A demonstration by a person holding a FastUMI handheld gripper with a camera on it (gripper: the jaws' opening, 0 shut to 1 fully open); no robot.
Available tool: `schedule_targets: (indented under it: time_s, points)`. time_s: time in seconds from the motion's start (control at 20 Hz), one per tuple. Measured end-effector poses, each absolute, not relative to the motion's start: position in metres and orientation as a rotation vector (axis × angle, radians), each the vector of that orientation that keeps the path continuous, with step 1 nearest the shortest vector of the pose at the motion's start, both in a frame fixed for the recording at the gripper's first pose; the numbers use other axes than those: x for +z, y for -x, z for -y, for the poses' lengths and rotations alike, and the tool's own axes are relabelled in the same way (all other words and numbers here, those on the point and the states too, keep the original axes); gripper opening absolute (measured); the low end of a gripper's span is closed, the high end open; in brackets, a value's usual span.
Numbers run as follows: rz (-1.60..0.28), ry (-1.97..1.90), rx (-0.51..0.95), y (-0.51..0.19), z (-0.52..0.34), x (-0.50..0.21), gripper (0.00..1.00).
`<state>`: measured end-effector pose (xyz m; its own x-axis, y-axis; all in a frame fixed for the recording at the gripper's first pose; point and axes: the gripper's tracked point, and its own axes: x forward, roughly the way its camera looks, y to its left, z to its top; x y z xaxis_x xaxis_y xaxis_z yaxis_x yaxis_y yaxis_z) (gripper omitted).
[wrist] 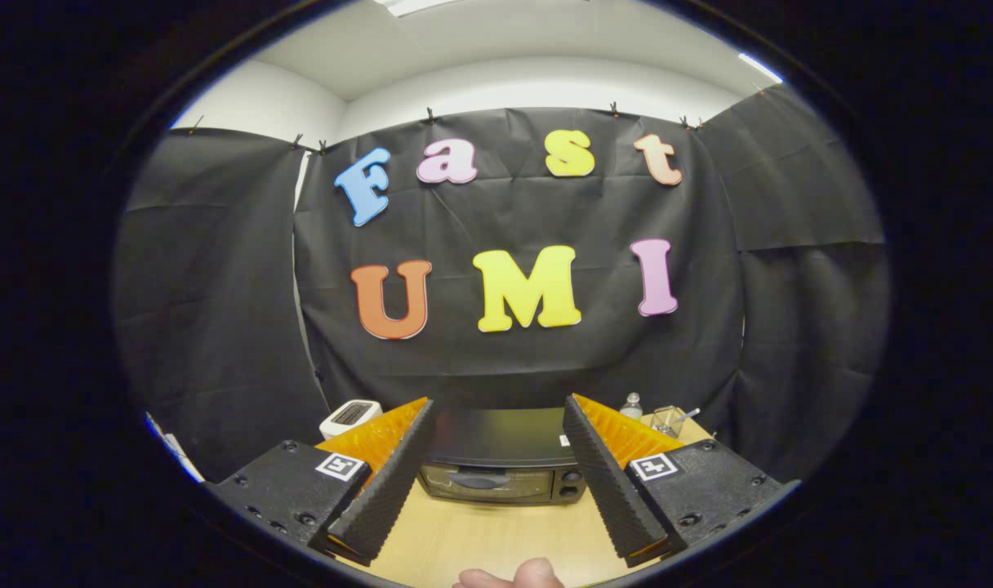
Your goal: Open the toaster oven, put the food inside, and close the toaster oven door.
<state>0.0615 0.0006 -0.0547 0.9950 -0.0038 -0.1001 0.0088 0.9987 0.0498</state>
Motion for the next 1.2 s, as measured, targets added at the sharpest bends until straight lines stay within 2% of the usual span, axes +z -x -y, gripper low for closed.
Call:
schedule_targets:
  time_s: [0.65,0.95,1.2]
  points:
    - [-0.362,-0.018,-0.014,-0.23,-0.023,-0.241,1.0]
    - [-0.462,0.024,-0.028,-0.248,-0.026,-0.304,1.0]
    - [-0.46,-0.008,-0.061,-0.249,-0.027,-0.31,1.0]
